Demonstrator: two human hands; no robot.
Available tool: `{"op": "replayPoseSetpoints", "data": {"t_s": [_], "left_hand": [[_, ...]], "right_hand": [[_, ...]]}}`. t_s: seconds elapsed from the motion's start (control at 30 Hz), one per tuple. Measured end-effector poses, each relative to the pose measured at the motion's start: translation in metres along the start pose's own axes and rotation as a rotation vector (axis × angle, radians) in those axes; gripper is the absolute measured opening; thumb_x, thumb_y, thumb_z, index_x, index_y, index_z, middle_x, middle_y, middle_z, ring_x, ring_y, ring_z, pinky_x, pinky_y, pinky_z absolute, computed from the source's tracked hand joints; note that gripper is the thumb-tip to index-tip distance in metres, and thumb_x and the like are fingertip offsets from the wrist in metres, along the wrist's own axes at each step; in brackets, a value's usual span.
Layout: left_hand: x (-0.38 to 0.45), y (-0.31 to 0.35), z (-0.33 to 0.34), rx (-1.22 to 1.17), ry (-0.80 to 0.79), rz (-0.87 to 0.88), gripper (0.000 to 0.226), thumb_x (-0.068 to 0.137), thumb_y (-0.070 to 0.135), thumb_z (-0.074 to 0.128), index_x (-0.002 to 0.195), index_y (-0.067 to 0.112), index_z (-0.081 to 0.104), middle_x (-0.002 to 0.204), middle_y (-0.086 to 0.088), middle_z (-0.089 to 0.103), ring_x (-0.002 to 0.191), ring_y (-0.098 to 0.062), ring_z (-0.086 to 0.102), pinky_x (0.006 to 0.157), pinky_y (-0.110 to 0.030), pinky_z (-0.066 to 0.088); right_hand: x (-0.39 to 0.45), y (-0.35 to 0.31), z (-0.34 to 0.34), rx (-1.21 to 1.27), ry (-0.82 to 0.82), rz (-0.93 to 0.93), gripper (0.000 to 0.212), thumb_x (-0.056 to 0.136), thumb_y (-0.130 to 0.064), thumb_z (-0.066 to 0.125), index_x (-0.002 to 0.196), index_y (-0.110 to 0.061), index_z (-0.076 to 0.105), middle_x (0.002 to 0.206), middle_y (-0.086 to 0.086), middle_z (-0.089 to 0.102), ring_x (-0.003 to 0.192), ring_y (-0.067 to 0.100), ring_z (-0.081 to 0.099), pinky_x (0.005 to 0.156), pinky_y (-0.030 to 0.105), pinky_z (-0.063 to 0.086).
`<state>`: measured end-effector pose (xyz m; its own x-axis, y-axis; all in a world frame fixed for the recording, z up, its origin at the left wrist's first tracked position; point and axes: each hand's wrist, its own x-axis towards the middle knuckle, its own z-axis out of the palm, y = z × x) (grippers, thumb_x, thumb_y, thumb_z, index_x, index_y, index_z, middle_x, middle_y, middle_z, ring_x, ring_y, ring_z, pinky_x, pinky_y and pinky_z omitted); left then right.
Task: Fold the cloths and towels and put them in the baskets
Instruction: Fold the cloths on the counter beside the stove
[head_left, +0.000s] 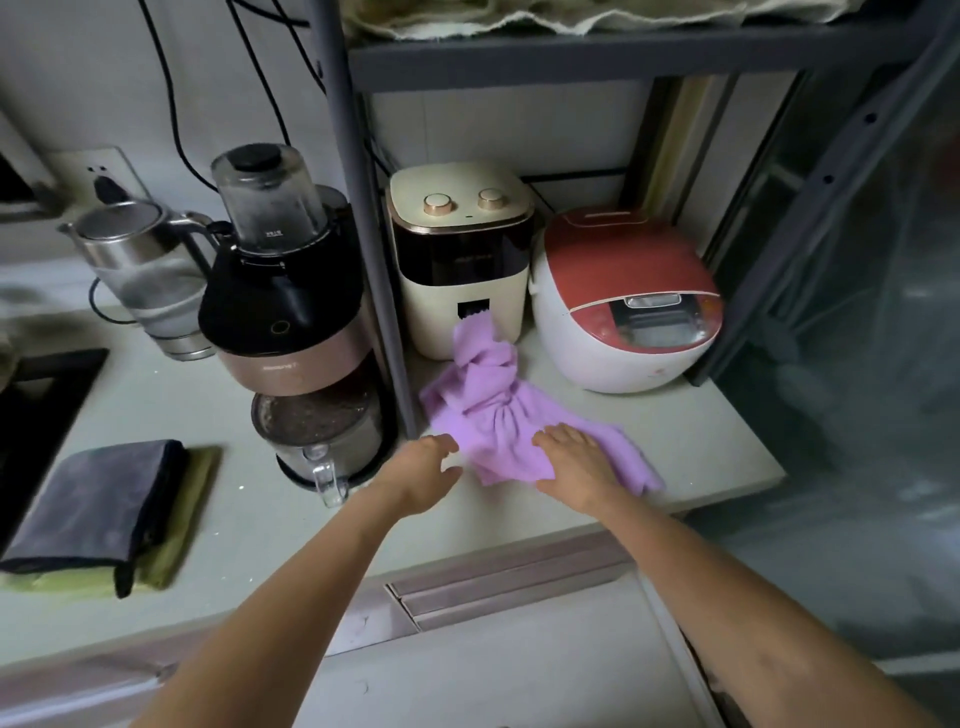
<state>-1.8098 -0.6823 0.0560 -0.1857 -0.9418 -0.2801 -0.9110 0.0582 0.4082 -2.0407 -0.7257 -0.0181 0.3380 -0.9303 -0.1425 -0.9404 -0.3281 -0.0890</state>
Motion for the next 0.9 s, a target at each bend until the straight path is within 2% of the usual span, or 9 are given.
{"op": "replayPoseSetpoints", "data": {"t_s": [0.07,0.13,0.2,0.33,0.43,0.53,0.67,0.77,0.9], "left_hand": [[-0.007,0.005,-0.003,0.0,0.012,0.007,0.044,0.096,0.027,0.052,0.136,0.01,0.046,0.136,-0.008,0.053,0.123,-0.024,0.051,0.099,-0.026,0.037],[-0.015,0.006,-0.005,0.014,0.011,0.021,0.044,0.096,0.028,0.052,0.136,0.011,0.046,0.137,-0.008,0.053,0.122,-0.025,0.052,0.1,-0.027,0.038],[-0.022,0.005,-0.005,0.026,-0.001,0.029,0.043,0.096,0.028,0.051,0.136,0.011,0.046,0.137,-0.007,0.052,0.121,-0.025,0.051,0.099,-0.028,0.039],[-0.038,0.002,-0.012,-0.017,0.018,0.038,0.048,0.095,0.029,0.055,0.138,0.011,0.045,0.14,-0.008,0.048,0.126,-0.024,0.047,0.104,-0.027,0.036],[-0.048,-0.001,-0.022,-0.187,0.066,0.085,0.062,0.086,0.037,0.066,0.14,0.016,0.042,0.141,-0.005,0.045,0.127,-0.02,0.046,0.108,-0.03,0.034],[-0.062,0.009,-0.038,-0.517,0.097,0.184,0.068,0.074,0.047,0.075,0.132,0.025,0.047,0.131,0.006,0.054,0.118,-0.013,0.054,0.103,-0.034,0.044],[-0.083,0.041,-0.057,-0.775,0.076,0.322,0.049,0.082,0.028,0.074,0.127,0.022,0.055,0.119,0.007,0.061,0.109,-0.011,0.061,0.097,-0.027,0.048],[-0.094,0.063,-0.065,-0.771,0.043,0.425,0.038,0.081,0.027,0.075,0.117,0.024,0.063,0.111,0.011,0.065,0.1,-0.01,0.063,0.092,-0.025,0.049],[-0.105,0.083,-0.067,-0.693,0.042,0.463,0.003,0.087,0.018,0.068,0.087,0.016,0.071,0.08,0.011,0.066,0.072,-0.005,0.056,0.072,-0.021,0.045]], "right_hand": [[-0.007,0.001,0.008,-0.093,-0.041,0.079,0.066,0.085,-0.02,0.063,0.143,-0.015,0.034,0.142,0.009,0.044,0.13,0.026,0.044,0.104,0.037,0.036],[-0.011,0.003,0.01,-0.144,-0.012,0.15,0.045,0.09,-0.01,0.05,0.135,-0.014,0.042,0.13,0.009,0.055,0.119,0.026,0.054,0.093,0.038,0.043],[-0.015,0.003,0.003,-0.064,-0.001,0.147,0.028,0.092,-0.011,0.049,0.119,-0.008,0.056,0.116,0.013,0.063,0.109,0.029,0.06,0.085,0.037,0.045],[-0.016,-0.01,-0.029,0.409,0.123,0.099,0.015,0.088,-0.001,0.052,0.097,0.003,0.063,0.1,0.025,0.059,0.097,0.033,0.058,0.082,0.036,0.039],[-0.038,-0.037,-0.085,0.813,0.195,0.132,0.019,0.096,-0.002,0.045,0.107,-0.001,0.061,0.103,0.014,0.058,0.096,0.02,0.054,0.079,0.024,0.04],[-0.071,-0.055,-0.136,1.132,0.23,0.15,0.024,0.1,-0.009,0.042,0.109,-0.006,0.064,0.098,0.001,0.066,0.086,0.008,0.058,0.072,0.01,0.046],[-0.106,-0.065,-0.177,1.347,0.328,0.167,0.022,0.099,-0.015,0.046,0.089,-0.019,0.065,0.084,-0.009,0.066,0.076,0.002,0.059,0.065,0.01,0.048],[-0.124,-0.063,-0.2,1.373,0.355,0.199,0.018,0.098,-0.016,0.049,0.091,-0.016,0.066,0.081,-0.007,0.066,0.075,0.004,0.058,0.064,0.013,0.047],[-0.137,-0.046,-0.217,1.353,0.3,0.211,0.019,0.095,-0.017,0.052,0.088,-0.012,0.068,0.08,0.0,0.066,0.078,0.013,0.059,0.067,0.022,0.047]]}}
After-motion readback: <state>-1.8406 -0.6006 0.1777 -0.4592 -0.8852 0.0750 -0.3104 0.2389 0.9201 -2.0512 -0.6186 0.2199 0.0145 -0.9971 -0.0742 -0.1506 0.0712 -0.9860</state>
